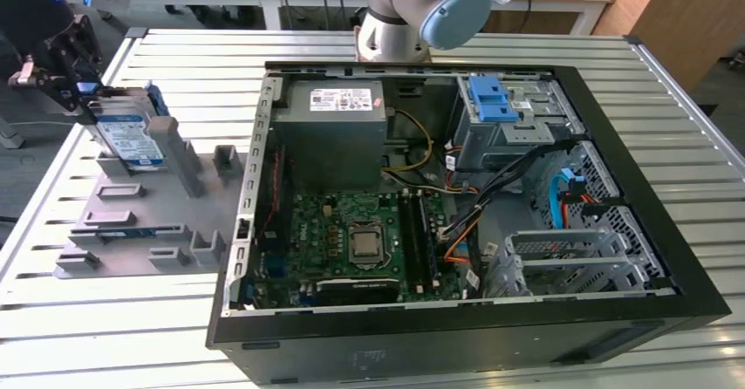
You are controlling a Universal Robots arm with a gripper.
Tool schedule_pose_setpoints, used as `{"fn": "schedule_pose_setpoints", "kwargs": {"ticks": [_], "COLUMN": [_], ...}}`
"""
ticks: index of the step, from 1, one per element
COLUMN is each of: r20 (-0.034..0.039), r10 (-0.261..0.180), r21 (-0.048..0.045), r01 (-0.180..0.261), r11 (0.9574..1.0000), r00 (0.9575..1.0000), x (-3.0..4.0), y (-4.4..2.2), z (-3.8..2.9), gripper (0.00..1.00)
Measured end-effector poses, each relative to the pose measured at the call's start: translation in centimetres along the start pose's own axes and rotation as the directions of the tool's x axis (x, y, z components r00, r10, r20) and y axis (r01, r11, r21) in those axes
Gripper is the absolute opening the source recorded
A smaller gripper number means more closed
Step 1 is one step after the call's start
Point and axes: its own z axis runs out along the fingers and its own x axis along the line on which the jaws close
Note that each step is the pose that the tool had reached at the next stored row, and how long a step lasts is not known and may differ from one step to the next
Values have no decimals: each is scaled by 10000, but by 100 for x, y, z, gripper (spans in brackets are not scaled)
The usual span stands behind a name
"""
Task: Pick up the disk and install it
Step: 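Pick up the disk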
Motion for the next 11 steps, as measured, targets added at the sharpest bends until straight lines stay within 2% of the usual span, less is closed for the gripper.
{"fn": "schedule_pose_setpoints", "kwargs": {"ticks": [7,8,11], "r20": [0,0,0], "r10": [0,0,0], "r21": [0,0,0], "r01": [0,0,0], "r11": [10000,10000,10000], "r00": [10000,10000,10000], "x": [0,0,0], "y": [0,0,0], "z": [11,11,12], "gripper": [53,46,45]}}
